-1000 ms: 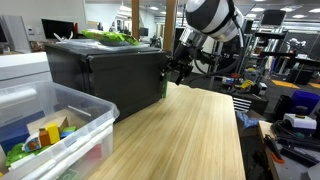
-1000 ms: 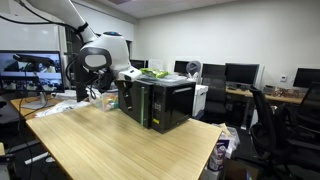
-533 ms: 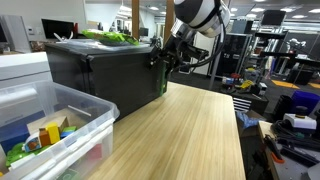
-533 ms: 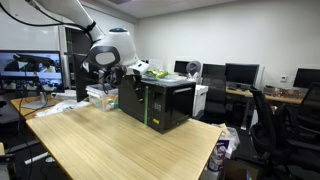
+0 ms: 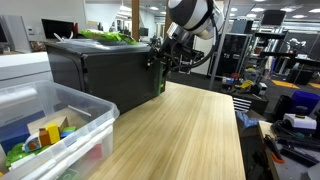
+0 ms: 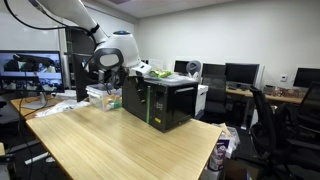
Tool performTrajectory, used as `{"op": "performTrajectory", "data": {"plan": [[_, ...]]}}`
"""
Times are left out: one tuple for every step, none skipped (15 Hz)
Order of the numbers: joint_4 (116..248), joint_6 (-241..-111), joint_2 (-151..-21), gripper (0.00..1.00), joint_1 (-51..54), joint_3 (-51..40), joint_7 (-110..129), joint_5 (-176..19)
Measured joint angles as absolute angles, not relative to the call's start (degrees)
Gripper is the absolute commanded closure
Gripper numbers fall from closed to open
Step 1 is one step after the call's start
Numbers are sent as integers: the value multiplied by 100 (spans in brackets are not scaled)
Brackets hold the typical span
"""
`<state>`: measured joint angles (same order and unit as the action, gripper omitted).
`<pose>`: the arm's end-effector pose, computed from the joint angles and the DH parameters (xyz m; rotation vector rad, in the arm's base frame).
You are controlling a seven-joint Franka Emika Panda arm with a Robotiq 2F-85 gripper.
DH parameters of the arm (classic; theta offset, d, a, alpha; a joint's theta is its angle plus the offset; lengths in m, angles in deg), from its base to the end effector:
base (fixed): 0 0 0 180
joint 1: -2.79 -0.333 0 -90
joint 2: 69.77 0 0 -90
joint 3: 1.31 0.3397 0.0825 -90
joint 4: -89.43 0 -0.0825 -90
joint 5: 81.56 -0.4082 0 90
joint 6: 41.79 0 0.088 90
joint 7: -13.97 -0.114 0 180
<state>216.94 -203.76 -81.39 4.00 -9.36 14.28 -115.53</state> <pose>0.5860 -0.1216 0.3200 -2.6889 0.9462 -0.5978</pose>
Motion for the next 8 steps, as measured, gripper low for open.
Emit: {"op": "performTrajectory", "data": {"plan": [[21789, -20028, -8066, 0, 475, -942, 1308, -11222], [21992, -19460, -7839, 0, 574, -937, 1253, -10898], [22078, -19248, -7717, 0, 602, -936, 1253, -10819], [22167, -18982, -7554, 0, 627, -909, 1253, -10811], [22263, -18645, -7322, 0, 632, -860, 1253, -10838], [22338, -18405, -7091, 0, 627, -776, 1253, -10966], [22379, -18224, -6847, 0, 601, -655, 1253, -11314], [22378, -18118, -6706, 0, 551, -600, 1253, -11525]]}}
